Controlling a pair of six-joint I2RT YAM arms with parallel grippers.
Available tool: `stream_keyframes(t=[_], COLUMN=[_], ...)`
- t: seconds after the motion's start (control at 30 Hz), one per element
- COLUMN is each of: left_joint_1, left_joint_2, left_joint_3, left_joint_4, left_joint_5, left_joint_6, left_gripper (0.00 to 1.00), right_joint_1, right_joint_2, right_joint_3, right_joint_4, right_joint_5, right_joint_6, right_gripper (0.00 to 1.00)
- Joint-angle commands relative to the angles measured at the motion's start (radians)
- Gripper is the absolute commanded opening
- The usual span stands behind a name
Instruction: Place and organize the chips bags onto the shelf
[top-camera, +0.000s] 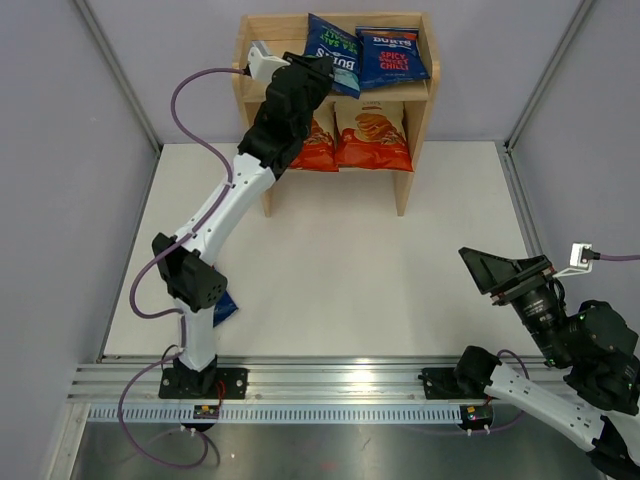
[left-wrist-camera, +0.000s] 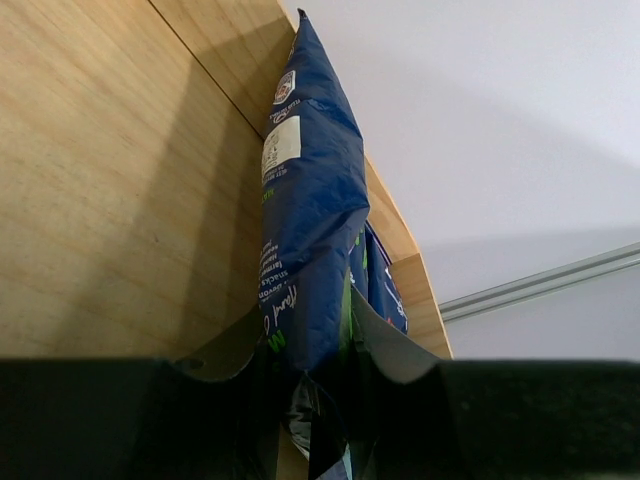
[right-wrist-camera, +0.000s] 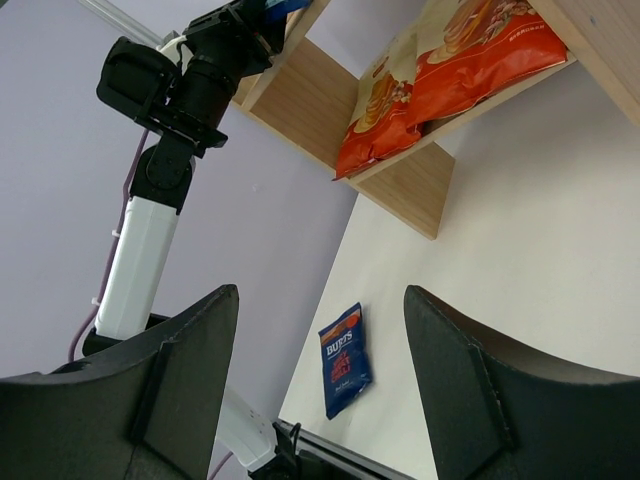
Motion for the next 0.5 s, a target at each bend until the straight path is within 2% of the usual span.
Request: stream_keyframes(t=[0.0, 0.07, 0.2, 0.3, 0.47], left_joint_1=[-0.012, -0.017, -0.031, -0.040, -0.040], left_joint_2=[0.042, 0.040, 0.021, 0.024, 0.037], left_joint_3=[0.071, 0.068, 0.065, 0.123, 0.203], left_joint_4=[-0.086, -0.103, -0.129, -0.194, -0.280], left_joint_5=[-0.021, -0.028, -0.074, -0.109, -0.136], left_joint_6=[-0.009, -0.010, 0.046, 0.089, 0.180], left_gripper=[0.18, 0.19, 0.43, 0.50, 0.70], right_joint_1=[0.004, 0.004, 0.004, 0.004, 0.006], right_joint_2=[-0.014, -0.023, -0.036, -0.037, -0.040], right_joint_3=[0.038, 0.035, 0.032, 0.034, 0.035], right_joint_4=[-0.018, -0.029, -0.037, -0.043, -0.041], right_joint_5=[0.006, 0.013, 0.016, 0.019, 0.010], right_joint_6=[-0.007, -0.001, 0.007, 0.009, 0.012], right_gripper=[0.75, 0.75, 0.75, 0.75, 0.75])
